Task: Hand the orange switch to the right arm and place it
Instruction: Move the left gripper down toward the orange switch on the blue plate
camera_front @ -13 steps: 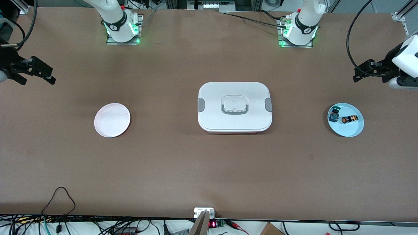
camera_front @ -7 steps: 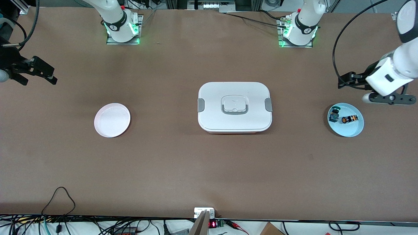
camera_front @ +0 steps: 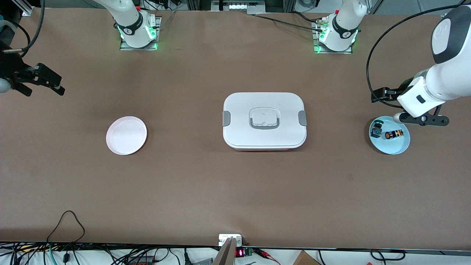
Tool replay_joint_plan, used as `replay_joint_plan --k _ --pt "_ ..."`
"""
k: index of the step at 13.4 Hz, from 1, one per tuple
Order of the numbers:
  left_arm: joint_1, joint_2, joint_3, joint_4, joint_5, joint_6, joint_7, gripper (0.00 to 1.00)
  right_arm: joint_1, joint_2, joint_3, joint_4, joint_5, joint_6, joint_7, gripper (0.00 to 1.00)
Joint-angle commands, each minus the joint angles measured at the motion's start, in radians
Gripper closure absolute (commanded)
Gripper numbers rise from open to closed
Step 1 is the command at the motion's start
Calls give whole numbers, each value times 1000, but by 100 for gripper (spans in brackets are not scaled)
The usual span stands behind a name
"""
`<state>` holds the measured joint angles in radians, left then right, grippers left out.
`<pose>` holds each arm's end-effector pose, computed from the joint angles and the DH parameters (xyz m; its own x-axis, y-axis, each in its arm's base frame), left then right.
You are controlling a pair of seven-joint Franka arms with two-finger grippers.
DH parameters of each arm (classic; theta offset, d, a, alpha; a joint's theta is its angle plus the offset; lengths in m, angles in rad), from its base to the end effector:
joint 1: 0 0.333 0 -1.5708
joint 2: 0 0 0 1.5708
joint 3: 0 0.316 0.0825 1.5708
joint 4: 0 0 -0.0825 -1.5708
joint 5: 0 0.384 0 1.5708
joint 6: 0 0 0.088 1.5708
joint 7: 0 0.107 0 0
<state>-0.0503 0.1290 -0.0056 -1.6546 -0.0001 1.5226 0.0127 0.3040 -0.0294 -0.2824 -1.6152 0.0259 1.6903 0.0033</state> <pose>0.5717 -0.0318 0.5092 0.9638 -0.0668 -0.2580 -0.0681 -0.9977 0.0041 0.5573 0.0122 0.6302 0.9946 0.0144 0.1030 0.0180 -0.9992 -0.0344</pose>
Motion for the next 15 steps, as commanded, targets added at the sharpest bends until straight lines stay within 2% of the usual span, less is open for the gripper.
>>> replay_joint_plan --k 1,6,9,15 --pt "16 0 1 -4 9 5 12 0 1 -4 3 1 5 5 3 0" --pt "130 81 1 -4 14 24 12 0 0 -4 3 1 5 5 1 0" --pt "156 139 4 -2 15 47 10 0 0 -4 3 1 6 5 1 0" --pt "268 285 9 -4 20 188 13 0 -2 -4 3 1 5 9 1 0"
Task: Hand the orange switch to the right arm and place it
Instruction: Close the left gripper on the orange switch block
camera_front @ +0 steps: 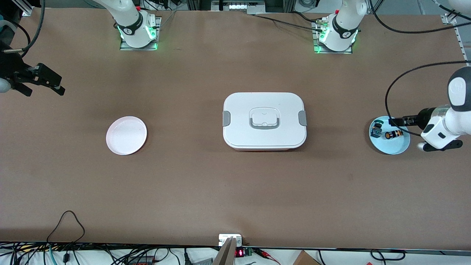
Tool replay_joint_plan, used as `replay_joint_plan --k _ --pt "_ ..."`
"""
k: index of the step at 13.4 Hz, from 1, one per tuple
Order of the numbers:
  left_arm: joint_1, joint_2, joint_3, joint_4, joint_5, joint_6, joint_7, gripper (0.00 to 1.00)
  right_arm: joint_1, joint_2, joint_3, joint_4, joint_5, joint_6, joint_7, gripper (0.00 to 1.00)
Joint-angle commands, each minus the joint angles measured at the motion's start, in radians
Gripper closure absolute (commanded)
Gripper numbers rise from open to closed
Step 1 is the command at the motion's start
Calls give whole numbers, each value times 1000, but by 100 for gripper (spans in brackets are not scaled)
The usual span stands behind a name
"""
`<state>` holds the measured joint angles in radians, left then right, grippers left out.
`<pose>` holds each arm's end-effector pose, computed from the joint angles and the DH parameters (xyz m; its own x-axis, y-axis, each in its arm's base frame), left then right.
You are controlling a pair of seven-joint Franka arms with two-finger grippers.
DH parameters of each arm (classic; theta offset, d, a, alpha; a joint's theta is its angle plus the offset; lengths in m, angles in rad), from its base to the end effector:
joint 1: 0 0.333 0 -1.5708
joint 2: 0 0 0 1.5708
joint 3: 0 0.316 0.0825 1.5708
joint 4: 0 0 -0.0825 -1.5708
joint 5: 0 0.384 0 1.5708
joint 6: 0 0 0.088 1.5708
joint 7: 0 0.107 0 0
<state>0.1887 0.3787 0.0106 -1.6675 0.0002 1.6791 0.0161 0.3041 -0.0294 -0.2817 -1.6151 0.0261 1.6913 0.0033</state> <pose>0.6043 0.1215 0.3623 0.9178 0.1697 -0.3589 0.1824 -0.9832 0.0017 0.5574 0.0126 0.6303 0.9945 0.0151 0.1041 0.0188 -0.9992 -0.0346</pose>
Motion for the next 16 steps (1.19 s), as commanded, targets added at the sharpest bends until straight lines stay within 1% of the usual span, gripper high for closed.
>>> replay_joint_plan --k 1,3,8,14,16 --pt "32 48 -8 9 23 48 18 0 -2 -4 3 1 5 8 1 0" --pt "37 71 -8 9 107 79 45 0 -3 -4 3 1 5 8 1 0" --pt "78 117 -9 5 113 151 54 0 -3 -4 3 1 5 8 1 0" --pt "120 108 -11 -122 106 359 131 0 -5 -4 1 1 5 8 1 0" --pt "133 86 -12 -194 87 450 131 0 -5 -4 1 1 5 10 1 0"
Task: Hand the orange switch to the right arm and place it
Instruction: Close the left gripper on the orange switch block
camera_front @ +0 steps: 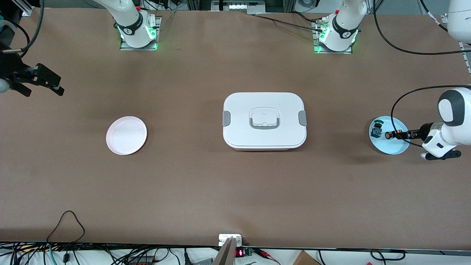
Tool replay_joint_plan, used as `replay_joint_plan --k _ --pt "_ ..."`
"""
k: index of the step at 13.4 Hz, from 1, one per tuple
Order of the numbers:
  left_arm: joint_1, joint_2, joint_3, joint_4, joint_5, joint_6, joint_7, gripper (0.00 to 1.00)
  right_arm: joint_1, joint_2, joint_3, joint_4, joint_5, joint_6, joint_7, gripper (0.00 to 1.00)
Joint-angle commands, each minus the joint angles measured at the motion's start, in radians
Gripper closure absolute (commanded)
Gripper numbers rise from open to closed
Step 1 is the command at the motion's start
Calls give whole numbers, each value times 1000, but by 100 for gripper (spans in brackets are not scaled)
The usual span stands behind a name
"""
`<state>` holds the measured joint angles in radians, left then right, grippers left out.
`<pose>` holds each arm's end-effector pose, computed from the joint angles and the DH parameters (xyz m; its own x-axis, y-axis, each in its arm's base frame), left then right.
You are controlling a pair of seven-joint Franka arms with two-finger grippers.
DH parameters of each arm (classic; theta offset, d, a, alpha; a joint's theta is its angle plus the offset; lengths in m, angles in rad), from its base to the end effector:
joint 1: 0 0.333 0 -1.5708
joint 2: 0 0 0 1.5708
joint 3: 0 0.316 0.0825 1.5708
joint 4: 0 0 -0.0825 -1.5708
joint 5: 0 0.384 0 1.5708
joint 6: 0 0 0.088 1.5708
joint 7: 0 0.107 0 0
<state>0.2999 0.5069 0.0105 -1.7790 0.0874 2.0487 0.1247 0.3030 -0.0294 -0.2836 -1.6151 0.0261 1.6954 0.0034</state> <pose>0.5987 0.1966 0.2552 0.9603 0.1361 -0.2435 0.1300 -0.9907 -0.0410 0.5578 0.0109 0.6307 0.9941 0.0119 0.1081 0.0157 -0.9993 -0.0347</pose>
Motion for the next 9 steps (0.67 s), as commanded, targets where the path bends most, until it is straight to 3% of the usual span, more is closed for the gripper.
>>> replay_joint_plan --k 1,7,9 --pt "27 -48 -12 -112 0 124 23 0 -2 -4 3 1 5 6 1 0" --pt "36 -94 -12 -261 0 367 47 0 1 -6 3 0 5 -5 1 0" --pt "36 -100 -12 -284 0 395 47 0 -1 -6 3 0 6 -8 1 0"
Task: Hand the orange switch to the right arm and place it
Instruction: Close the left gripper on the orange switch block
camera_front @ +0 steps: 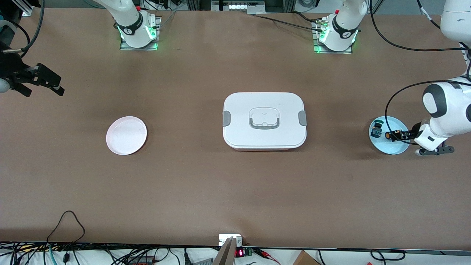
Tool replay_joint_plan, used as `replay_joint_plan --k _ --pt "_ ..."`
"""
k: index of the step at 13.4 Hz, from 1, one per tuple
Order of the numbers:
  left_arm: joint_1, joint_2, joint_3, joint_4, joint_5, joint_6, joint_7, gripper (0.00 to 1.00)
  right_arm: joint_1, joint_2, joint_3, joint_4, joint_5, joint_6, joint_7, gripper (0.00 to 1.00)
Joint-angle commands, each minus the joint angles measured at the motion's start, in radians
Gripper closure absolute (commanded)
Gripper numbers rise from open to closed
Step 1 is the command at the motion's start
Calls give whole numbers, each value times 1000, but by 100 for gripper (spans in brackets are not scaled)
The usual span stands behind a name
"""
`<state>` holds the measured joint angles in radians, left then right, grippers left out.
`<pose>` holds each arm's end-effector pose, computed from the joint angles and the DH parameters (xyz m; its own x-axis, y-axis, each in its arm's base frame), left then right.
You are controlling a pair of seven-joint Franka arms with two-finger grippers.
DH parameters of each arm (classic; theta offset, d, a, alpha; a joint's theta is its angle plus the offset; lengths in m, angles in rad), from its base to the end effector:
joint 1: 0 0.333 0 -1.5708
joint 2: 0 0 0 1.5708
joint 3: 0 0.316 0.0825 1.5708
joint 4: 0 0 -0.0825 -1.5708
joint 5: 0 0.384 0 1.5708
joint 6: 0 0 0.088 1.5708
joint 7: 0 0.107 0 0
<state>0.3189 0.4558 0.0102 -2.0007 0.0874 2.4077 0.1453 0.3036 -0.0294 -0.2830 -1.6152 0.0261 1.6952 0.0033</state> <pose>0.5703 0.1952 0.2241 0.9913 0.1176 -0.0590 0.1146 -0.9921 -0.0517 0.5578 0.0116 0.6307 0.9941 0.0132 0.1078 0.0170 -0.9993 -0.0347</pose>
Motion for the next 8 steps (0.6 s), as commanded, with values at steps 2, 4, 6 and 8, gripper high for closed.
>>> replay_joint_plan --k 2,4,6,8 --pt "17 -45 -12 -63 0 42 26 0 0 -6 2 0 6 -8 1 0" --pt "17 -40 -12 -63 0 51 26 0 0 -6 2 0 5 -8 1 0" --pt "17 -39 -12 -67 2 51 26 0 0 -6 2 0 5 -8 1 0" --pt "17 -25 -12 -66 2 57 26 0 0 -6 2 0 5 -8 1 0"
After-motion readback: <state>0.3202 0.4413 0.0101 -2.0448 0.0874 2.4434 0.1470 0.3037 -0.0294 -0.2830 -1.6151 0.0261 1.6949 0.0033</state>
